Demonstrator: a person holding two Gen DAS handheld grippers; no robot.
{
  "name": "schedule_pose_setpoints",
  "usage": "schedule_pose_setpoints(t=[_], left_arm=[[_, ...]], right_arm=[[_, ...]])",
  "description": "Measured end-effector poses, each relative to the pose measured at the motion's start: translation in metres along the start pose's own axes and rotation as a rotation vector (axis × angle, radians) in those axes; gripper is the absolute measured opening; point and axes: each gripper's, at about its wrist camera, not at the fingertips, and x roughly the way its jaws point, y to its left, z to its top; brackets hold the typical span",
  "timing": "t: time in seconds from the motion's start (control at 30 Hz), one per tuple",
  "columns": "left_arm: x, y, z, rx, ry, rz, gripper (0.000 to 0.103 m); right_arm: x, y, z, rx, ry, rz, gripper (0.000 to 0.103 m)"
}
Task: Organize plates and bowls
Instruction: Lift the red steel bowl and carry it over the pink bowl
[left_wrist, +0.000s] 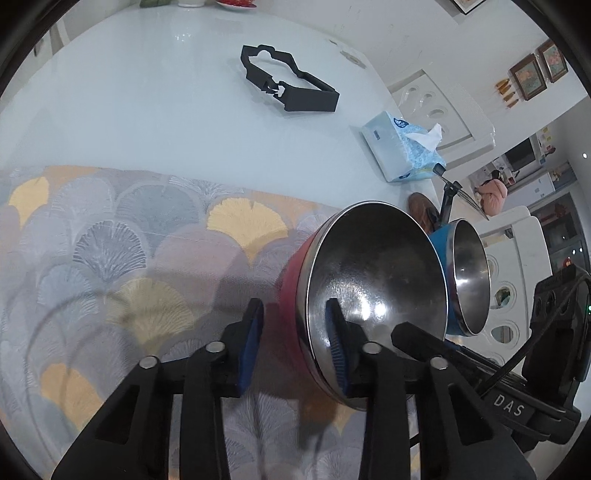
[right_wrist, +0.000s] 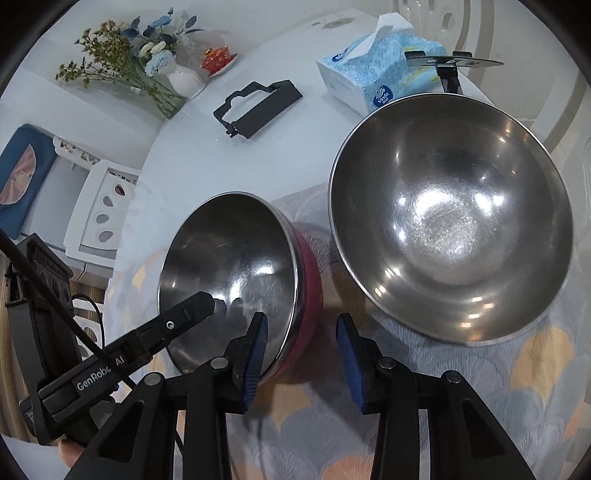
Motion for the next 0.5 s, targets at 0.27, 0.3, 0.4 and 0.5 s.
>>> schedule_pose_setpoints(t=[0.27, 0.3, 0.4, 0.5], left_arm=[[0.003, -0.006, -0.001, 0.036, -0.012, 0.000, 0.017], [0.000, -0.007, -0.002, 0.039, -0.014, 0.000, 0.017], [-0.010, -0.010, -0.004, 0.043, -0.026, -0.003, 0.017], [-0.026, -0.013, -0.007, 0.039, -0.046, -0.005, 0.017]], right_arm=[[0.004, 0.005, 0.001, -0.024, 0.002, -0.009, 0.026], [0.002, 0.006, 0.000, -0.026, 0.003, -0.007, 0.026], [-0.005, 0.011, -0.002, -0.042, 0.009, 0.002, 0.026], [-0.019, 0.021, -0.005, -0.062, -0.003, 0.000, 0.026]])
